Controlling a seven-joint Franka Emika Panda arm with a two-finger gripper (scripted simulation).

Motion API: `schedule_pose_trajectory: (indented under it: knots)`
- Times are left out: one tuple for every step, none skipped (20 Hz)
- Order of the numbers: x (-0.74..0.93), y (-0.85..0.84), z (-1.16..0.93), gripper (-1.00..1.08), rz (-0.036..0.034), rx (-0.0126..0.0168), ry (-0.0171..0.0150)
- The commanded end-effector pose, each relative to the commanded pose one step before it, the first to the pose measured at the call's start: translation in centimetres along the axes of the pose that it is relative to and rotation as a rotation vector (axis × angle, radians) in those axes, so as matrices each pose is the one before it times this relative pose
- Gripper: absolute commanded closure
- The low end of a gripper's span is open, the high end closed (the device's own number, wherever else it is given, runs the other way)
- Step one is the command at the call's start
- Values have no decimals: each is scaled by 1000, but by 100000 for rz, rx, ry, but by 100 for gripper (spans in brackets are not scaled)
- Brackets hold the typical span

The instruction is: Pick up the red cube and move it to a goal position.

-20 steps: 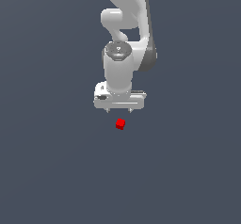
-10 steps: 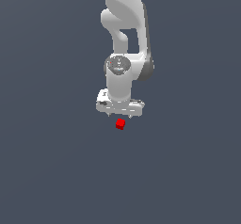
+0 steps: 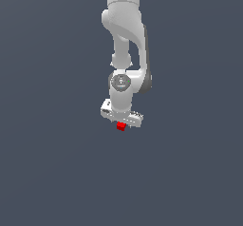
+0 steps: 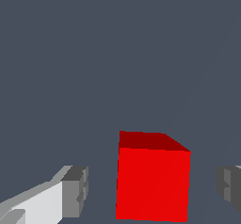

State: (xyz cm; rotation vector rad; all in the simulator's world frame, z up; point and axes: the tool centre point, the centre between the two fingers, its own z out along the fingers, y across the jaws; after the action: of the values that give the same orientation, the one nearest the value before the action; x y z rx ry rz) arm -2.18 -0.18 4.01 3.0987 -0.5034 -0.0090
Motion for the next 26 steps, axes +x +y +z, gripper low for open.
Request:
schedule_pose_trajectory:
  knots:
    - [13, -54, 1098, -92, 2999, 128, 387]
    - [-2, -21, 305, -92, 769, 33, 57]
    - [4, -20, 242, -92, 611, 33, 42]
    - [10, -18, 179, -92, 456, 34, 28]
    - [12, -23, 117, -92, 291, 33, 13]
    - [16, -16, 59, -92, 152, 29, 1]
    - [0, -28, 16, -92, 0, 0, 0]
    - [0, 0, 0, 108, 0, 0, 0]
    - [0, 0, 0, 108, 0, 0, 0]
    - [0, 0, 0, 108, 0, 0, 0]
    - [0, 0, 0, 108, 0, 0, 0]
    - [0, 0, 0, 108, 0, 0, 0]
    - [0, 0, 0, 108, 0, 0, 0]
    - [0, 0, 0, 108, 0, 0, 0]
    - [0, 0, 0, 108, 0, 0, 0]
    - [0, 0, 0, 108, 0, 0, 0]
    - [0, 0, 0, 108, 0, 0, 0]
    - [-9, 1, -31, 108, 0, 0, 0]
    - [-1, -1, -27, 108, 0, 0, 0]
    - [-4, -3, -82, 108, 0, 0, 0]
    - [-6, -5, -136, 108, 0, 0, 0]
    - [-8, -6, -191, 108, 0, 0, 0]
    - [-11, -8, -246, 108, 0, 0, 0]
    - [-13, -10, -302, 108, 0, 0, 0]
    - [-16, -12, -358, 108, 0, 0, 0]
    - [-18, -14, -415, 108, 0, 0, 0]
